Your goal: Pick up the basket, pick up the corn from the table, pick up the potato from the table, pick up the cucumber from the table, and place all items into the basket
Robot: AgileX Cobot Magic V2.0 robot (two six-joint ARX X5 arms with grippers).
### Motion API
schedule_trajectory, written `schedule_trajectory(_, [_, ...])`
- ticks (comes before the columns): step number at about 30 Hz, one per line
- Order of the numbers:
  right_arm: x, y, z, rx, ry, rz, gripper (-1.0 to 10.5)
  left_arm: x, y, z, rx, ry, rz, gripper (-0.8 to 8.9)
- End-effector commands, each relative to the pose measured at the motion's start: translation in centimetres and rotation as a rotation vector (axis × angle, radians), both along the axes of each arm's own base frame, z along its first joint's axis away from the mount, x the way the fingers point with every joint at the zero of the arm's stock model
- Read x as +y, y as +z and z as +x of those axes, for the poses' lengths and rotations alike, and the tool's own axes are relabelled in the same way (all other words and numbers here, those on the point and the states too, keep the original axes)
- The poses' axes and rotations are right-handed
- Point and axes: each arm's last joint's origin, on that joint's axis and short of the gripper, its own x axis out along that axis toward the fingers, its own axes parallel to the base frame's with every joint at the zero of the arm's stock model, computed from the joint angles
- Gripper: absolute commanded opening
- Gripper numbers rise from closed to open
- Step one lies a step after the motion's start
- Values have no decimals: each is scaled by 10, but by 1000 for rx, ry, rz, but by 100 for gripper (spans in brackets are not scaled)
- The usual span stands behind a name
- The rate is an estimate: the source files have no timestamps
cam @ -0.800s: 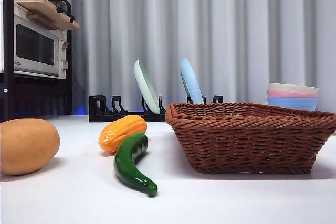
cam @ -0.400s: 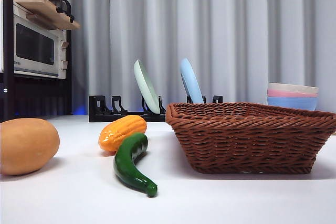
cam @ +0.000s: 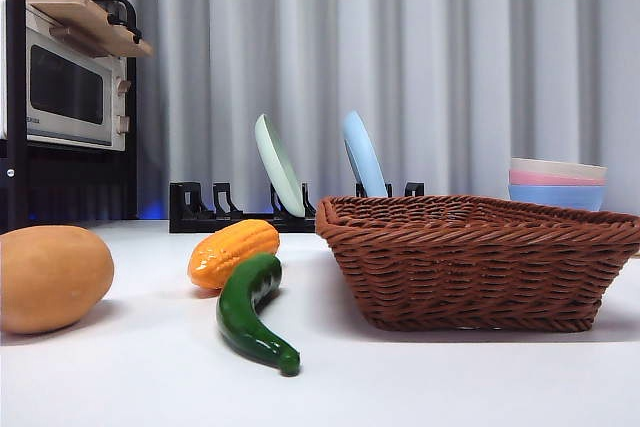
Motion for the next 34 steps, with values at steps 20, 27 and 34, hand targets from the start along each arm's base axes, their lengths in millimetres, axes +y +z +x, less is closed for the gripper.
schedule_trajectory(20, [15,14,117,379,436,-38,355,-1,21,84,318,-292,-5,375])
schedule_trajectory(27, [17,-7,147,514,451,-35,347,-5,20,86,321,-310,-3,375])
schedule_trajectory(34, [25,-39,177,677,489,-31,342,-7,19,86,328,-319,-6,374])
